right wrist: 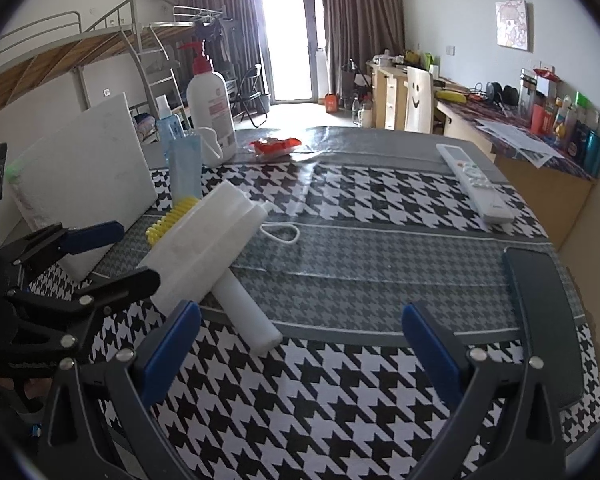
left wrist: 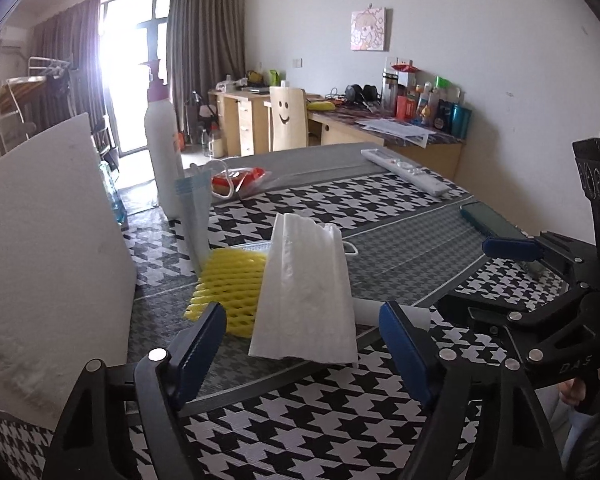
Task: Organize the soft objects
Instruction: 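Move the left gripper onto the white folded cloth and close it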
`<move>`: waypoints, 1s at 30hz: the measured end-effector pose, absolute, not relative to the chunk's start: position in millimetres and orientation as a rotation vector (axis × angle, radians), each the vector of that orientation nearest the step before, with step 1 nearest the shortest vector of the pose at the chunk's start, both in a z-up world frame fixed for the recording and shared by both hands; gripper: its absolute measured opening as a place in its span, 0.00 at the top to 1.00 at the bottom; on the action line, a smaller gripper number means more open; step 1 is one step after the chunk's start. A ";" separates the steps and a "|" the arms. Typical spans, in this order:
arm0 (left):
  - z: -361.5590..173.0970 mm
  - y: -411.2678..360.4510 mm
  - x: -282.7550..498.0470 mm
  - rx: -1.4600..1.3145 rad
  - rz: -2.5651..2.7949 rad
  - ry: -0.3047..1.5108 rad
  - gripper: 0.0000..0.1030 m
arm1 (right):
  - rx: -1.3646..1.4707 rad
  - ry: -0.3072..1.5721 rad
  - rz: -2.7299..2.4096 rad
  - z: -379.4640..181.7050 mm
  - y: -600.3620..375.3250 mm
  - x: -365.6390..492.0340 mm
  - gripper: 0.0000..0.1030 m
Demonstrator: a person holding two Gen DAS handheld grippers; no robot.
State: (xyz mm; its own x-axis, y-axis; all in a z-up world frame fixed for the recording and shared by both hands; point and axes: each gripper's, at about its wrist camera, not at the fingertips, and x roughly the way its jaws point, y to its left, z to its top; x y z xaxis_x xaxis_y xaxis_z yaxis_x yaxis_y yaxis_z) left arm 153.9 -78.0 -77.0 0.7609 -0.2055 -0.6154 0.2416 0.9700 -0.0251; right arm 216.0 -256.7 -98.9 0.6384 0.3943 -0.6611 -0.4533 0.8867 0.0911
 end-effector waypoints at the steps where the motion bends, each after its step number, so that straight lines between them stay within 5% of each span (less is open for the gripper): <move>1: -77.8 -78.4 154.6 0.060 -0.243 0.666 0.24 | -0.086 0.733 0.486 -99.0 -256.8 216.4 0.01; 16: -89.5 -94.3 167.4 0.119 -0.246 0.725 0.35 | -0.064 0.748 0.492 -102.2 -266.2 225.4 0.01; 30: -100.1 -98.7 181.3 0.127 -0.233 0.799 0.72 | -0.080 0.743 0.537 -102.2 -264.5 226.6 0.01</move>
State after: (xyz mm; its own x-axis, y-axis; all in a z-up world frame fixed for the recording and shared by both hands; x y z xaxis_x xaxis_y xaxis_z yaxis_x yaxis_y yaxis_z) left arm 181.3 -98.7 -100.1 0.6733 -0.1590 -0.7221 0.2545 0.9668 0.0243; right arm 226.6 -264.5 -102.2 0.6088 0.4365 -0.6624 -0.4916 0.8629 0.1168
